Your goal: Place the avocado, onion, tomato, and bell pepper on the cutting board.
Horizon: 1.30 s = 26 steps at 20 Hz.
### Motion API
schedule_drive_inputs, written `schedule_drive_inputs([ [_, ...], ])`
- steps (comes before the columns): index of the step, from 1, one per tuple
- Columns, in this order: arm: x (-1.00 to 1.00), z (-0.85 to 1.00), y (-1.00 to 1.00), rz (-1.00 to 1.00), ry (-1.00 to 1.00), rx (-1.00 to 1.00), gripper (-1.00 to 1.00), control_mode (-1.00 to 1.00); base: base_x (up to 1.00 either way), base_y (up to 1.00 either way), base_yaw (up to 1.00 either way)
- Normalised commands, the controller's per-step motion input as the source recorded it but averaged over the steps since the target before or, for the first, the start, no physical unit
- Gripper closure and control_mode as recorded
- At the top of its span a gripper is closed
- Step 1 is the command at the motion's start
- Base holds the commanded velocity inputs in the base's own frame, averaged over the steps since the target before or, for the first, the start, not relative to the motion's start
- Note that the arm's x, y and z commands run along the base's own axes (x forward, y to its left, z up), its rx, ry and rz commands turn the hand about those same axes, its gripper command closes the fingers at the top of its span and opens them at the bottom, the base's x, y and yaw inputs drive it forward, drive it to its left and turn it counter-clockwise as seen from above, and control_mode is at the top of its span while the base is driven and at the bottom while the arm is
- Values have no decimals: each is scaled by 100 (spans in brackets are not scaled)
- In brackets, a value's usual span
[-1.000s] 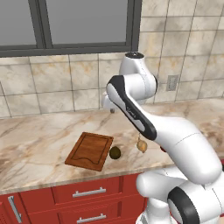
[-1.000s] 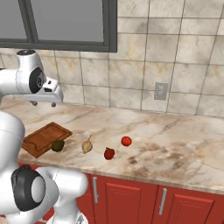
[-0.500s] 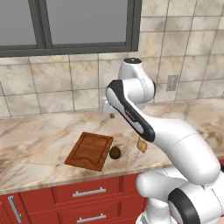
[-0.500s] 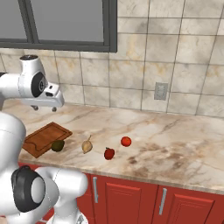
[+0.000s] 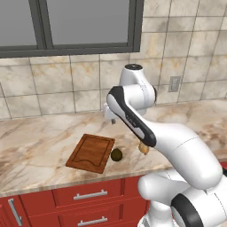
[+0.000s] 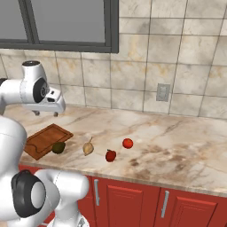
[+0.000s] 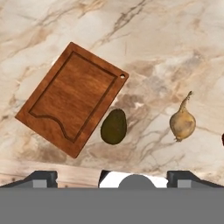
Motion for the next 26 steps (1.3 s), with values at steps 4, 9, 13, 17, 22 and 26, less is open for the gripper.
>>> schedule_drive_inputs([
  [4, 0, -28, 0, 0, 0, 0, -100, -100, 0, 0, 0],
  [9, 0, -29, 0, 0, 0, 0, -100, -100, 0, 0, 0],
  [13, 0, -21, 0, 0, 0, 0, -100, -100, 0, 0, 0],
  [17, 7, -19, 0, 0, 0, 0, -100, -100, 0, 0, 0],
  [22, 16, -23, 0, 0, 1, 0, -100, -100, 0, 0, 0],
  [26, 6, -27, 0, 0, 3, 0, -100, -100, 0, 0, 0],
])
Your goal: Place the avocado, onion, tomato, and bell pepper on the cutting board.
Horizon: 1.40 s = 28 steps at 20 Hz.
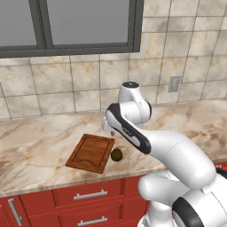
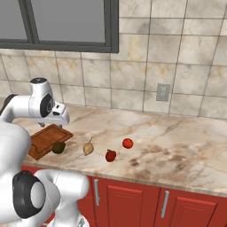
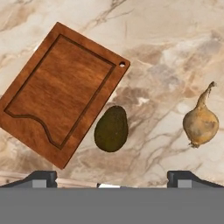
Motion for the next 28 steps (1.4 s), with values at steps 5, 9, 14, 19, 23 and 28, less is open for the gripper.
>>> schedule_drive_inputs([
  [5, 0, -28, 0, 0, 1, 0, -100, -100, 0, 0, 0],
  [9, 0, -24, 0, 0, 0, 0, -100, -100, 0, 0, 0],
  [14, 0, -20, 0, 0, 0, 0, -100, -100, 0, 0, 0],
  [19, 0, -20, 0, 0, 1, 0, -100, -100, 0, 0, 0],
  [23, 0, -17, 0, 0, 1, 0, -100, -100, 0, 0, 0],
  [28, 1, -16, 0, 0, 1, 0, -100, -100, 0, 0, 0],
])
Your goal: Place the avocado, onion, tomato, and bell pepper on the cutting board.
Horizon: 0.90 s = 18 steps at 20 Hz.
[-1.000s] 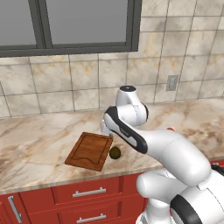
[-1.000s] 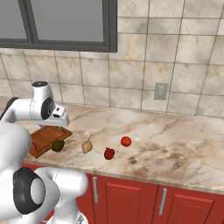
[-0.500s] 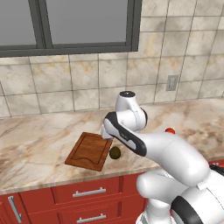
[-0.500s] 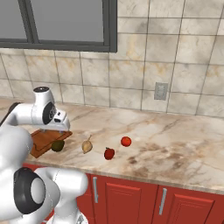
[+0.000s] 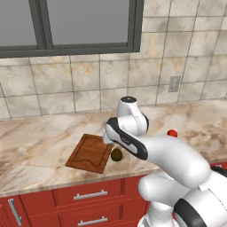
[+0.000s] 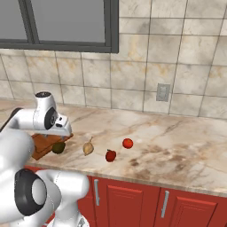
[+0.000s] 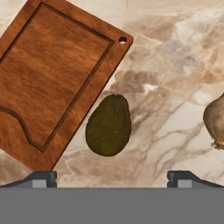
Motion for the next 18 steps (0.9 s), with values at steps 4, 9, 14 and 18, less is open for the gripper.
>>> schedule_drive_inputs([
  [4, 4, -18, 0, 0, 1, 0, -100, -100, 0, 0, 0],
  [9, 8, -18, 0, 0, 2, 0, -100, -100, 0, 0, 0],
  [14, 9, -19, 0, 0, 3, 0, -100, -100, 0, 0, 0],
  [18, 5, -16, 0, 0, 3, 0, -100, -100, 0, 0, 0],
])
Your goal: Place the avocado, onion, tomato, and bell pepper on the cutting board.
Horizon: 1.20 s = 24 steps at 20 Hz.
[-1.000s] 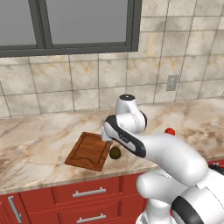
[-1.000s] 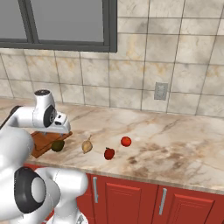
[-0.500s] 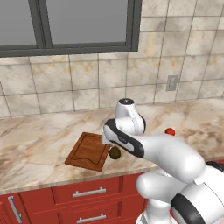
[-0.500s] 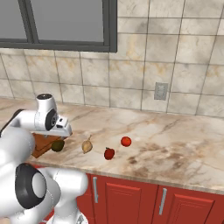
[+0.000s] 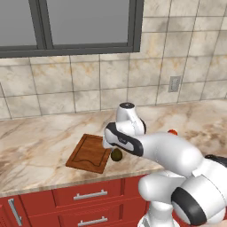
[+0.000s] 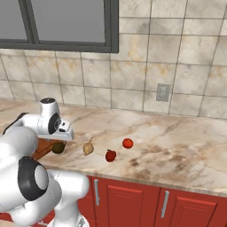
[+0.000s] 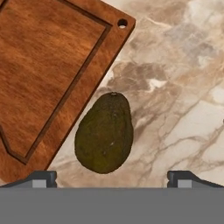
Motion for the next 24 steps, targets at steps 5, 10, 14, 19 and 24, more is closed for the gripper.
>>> schedule_drive_inputs([
  [5, 2, -14, 0, 0, 2, 0, -100, -100, 0, 0, 0],
  [10, 1, -13, 4, 0, 2, 0, -100, -100, 0, 0, 0],
  [14, 4, -13, 6, 0, 2, 0, -100, -100, 0, 0, 0],
  [19, 3, -13, 5, 0, 2, 0, -100, -100, 0, 0, 0],
  [24, 0, -15, 0, 0, 1, 0, -100, -100, 0, 0, 0],
])
